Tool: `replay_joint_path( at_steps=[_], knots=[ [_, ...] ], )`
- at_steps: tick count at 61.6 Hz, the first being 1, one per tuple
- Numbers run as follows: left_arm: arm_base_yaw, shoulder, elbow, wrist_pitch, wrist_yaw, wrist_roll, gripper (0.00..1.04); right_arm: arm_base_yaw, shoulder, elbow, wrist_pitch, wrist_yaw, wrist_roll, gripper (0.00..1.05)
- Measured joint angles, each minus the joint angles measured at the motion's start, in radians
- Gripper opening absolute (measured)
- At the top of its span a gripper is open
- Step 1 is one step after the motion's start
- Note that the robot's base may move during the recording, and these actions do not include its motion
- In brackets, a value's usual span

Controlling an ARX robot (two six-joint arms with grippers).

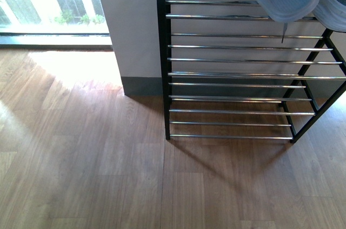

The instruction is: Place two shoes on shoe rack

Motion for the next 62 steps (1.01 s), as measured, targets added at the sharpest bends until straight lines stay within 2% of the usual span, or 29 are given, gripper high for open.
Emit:
replay_joint_path(
  at_steps=[8, 14, 23, 38, 54, 60, 61, 62],
  knots=[
    [0.000, 0.000, 0.000, 0.000, 0.000, 0.000, 0.02, 0.007, 0.003, 0.041, -0.026, -0.020, 0.037, 0.02],
    [0.000, 0.000, 0.000, 0.000, 0.000, 0.000, 0.02, -0.003, 0.014, 0.078, -0.067, 0.008, 0.053, 0.02],
    [0.000, 0.000, 0.000, 0.000, 0.000, 0.000, 0.02, -0.027, 0.020, 0.079, -0.078, 0.011, 0.077, 0.26],
    [0.000, 0.000, 0.000, 0.000, 0.000, 0.000, 0.02, -0.036, 0.018, 0.072, -0.058, -0.024, 0.119, 0.59],
    [0.000, 0.000, 0.000, 0.000, 0.000, 0.000, 0.02, -0.032, -0.116, -0.060, -0.055, -0.032, 0.130, 0.96],
    [0.000, 0.000, 0.000, 0.000, 0.000, 0.000, 0.02, -0.032, -0.227, -0.124, -0.060, 0.000, 0.105, 0.95],
    [0.000, 0.000, 0.000, 0.000, 0.000, 0.000, 0.02, -0.032, -0.237, -0.130, -0.048, 0.008, 0.099, 0.95],
    [0.000, 0.000, 0.000, 0.000, 0.000, 0.000, 0.02, -0.033, -0.264, -0.171, 0.027, 0.026, 0.063, 0.93]
  ],
)
